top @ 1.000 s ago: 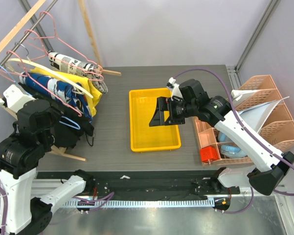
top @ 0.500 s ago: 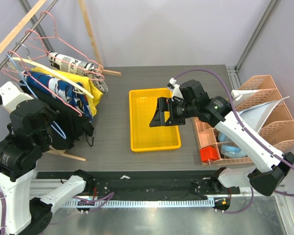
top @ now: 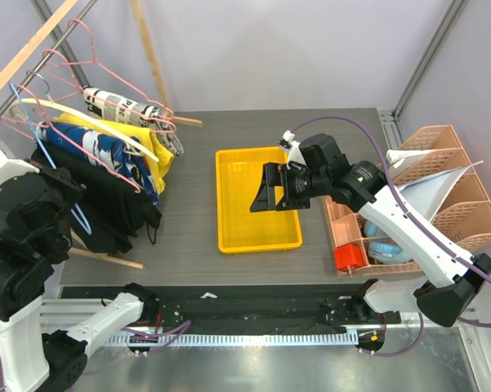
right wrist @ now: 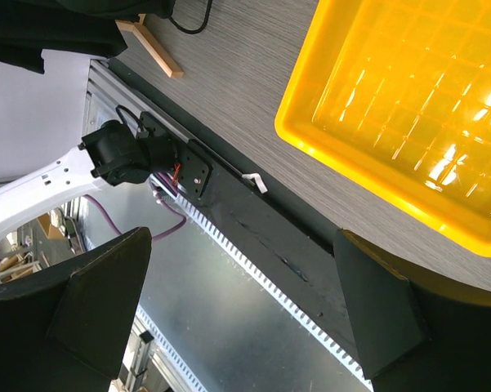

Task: Remove the trousers from the hanger
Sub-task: Grab a hanger with trousers on it with the left arm

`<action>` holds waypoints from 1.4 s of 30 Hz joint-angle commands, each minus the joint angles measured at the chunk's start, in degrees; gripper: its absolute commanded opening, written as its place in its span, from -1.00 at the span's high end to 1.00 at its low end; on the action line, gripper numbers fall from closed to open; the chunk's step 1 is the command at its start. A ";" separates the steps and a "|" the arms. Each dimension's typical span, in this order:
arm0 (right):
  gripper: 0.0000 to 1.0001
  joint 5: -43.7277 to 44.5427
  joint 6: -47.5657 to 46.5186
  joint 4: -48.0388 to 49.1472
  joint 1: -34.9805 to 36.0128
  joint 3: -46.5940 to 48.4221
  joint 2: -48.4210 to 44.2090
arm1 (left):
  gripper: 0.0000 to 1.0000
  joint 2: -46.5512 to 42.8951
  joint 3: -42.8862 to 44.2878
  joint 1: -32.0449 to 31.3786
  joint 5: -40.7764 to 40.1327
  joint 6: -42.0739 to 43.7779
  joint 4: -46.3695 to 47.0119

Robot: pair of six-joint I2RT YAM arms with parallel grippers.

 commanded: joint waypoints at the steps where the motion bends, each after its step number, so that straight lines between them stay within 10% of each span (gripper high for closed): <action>1: -0.99 0.75 0.12 0.58 0.44 0.42 0.29 | 0.99 -1.94 -0.02 -0.20 -0.11 1.14 5.70; 22: -0.99 0.40 0.21 2.34 1.23 1.82 2.66 | 1.00 -9.49 -2.93 -0.11 7.96 2.99 12.11; 31: -1.00 0.23 -0.58 4.45 3.78 16.05 10.74 | 0.99 -13.97 -5.02 -0.20 13.42 2.81 12.45; 42: -0.99 -1.09 -1.73 4.71 7.73 25.81 20.84 | 0.99 -18.99 -17.15 -0.11 13.95 21.17 20.63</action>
